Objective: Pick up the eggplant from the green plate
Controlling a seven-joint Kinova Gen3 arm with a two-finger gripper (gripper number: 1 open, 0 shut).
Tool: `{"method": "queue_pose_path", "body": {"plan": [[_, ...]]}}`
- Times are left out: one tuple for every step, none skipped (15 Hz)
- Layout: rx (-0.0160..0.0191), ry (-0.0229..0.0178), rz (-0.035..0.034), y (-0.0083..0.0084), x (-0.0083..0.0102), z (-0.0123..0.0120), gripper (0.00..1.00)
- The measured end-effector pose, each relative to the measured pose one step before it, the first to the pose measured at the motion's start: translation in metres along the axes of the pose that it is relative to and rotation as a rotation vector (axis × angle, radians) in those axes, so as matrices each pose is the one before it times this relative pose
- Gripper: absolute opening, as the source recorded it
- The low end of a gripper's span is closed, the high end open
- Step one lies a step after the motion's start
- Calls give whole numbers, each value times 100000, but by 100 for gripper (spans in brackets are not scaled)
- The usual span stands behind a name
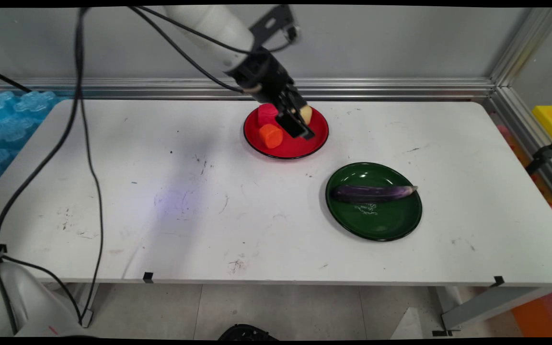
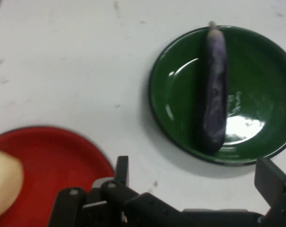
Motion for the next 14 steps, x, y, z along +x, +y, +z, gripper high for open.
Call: {"method": "queue_pose_path", "body": {"plan": [[-1268, -517, 1635, 226, 473, 940, 100], [-1158, -473, 1460, 164, 487, 962, 100], [-864, -418, 1108, 118, 388, 762, 100], [-1254, -599, 1477, 169, 541, 1178, 100], [-1191, -633, 1329, 140, 503, 1131, 100], [-857, -619, 997, 92, 344, 872, 100], [-736, -718, 912, 58, 289, 875, 100], [-850, -932, 1079, 36, 337, 1054, 100], [-729, -942, 848, 3, 286, 1035, 100], [-578, -815, 675, -4, 230, 850, 100], [-645, -1019, 887, -35, 253, 999, 100], [-727, -1183, 939, -53, 280, 1127, 100], [-618, -968, 571, -57, 270, 980, 100], [-693, -1019, 401, -79, 305, 1133, 100]]}}
